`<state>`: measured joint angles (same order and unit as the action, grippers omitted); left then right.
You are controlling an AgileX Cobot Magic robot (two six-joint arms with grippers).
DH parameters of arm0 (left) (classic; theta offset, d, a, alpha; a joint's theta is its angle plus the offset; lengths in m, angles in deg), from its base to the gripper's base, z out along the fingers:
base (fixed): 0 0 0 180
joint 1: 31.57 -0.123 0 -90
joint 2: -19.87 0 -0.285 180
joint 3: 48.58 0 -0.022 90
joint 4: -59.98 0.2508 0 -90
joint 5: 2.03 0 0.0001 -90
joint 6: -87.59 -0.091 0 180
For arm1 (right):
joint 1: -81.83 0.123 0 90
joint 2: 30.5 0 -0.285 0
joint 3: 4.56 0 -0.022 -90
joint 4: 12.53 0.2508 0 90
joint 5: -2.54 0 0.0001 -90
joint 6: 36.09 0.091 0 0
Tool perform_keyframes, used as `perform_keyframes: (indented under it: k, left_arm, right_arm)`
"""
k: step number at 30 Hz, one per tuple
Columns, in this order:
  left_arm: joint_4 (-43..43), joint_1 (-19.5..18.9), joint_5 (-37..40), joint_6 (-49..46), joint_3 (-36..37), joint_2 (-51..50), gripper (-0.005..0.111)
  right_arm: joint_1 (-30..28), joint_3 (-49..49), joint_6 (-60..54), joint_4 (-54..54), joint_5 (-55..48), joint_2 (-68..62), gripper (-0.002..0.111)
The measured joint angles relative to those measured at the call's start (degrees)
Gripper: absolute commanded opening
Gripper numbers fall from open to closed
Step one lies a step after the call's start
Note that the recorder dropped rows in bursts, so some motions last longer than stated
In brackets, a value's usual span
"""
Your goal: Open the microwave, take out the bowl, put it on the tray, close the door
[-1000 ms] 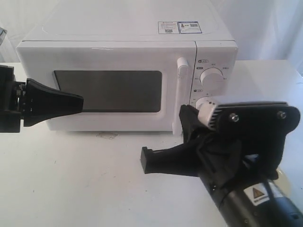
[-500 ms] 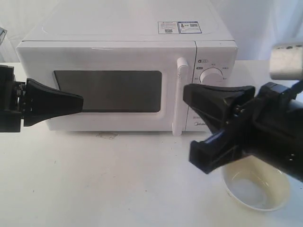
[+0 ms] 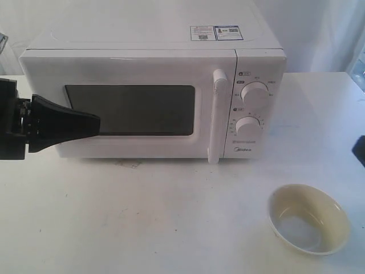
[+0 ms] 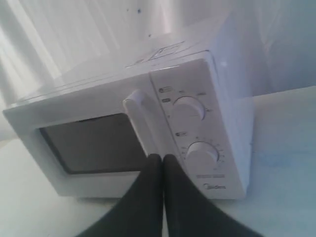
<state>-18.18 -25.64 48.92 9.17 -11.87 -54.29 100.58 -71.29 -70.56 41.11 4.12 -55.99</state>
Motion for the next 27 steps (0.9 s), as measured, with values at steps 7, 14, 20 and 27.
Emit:
perform_keyframes:
  k: [7, 14, 20, 27]
  left_arm:
    - [0.0, 0.0, -0.1, 0.0, 0.0, 0.0, 0.000]
    - [0.0, 0.0, -0.2, 0.0, 0.0, 0.0, 0.000]
    - [0.0, 0.0, -0.3, 0.0, 0.0, 0.0, 0.000]
    - [0.0, 0.0, -0.4, 0.0, 0.0, 0.0, 0.000]
  right_arm:
    - [-6.9, -7.6, 0.0, 0.4, -0.2, 11.5, 0.000]
    - [-11.8, -10.1, 0.0, 0.4, -1.6, 17.4, 0.000]
    - [-13.3, -10.1, 0.0, 0.4, -3.4, 17.3, 0.000]
    - [-13.5, -10.1, 0.5, 0.8, -4.5, 17.3, 0.000]
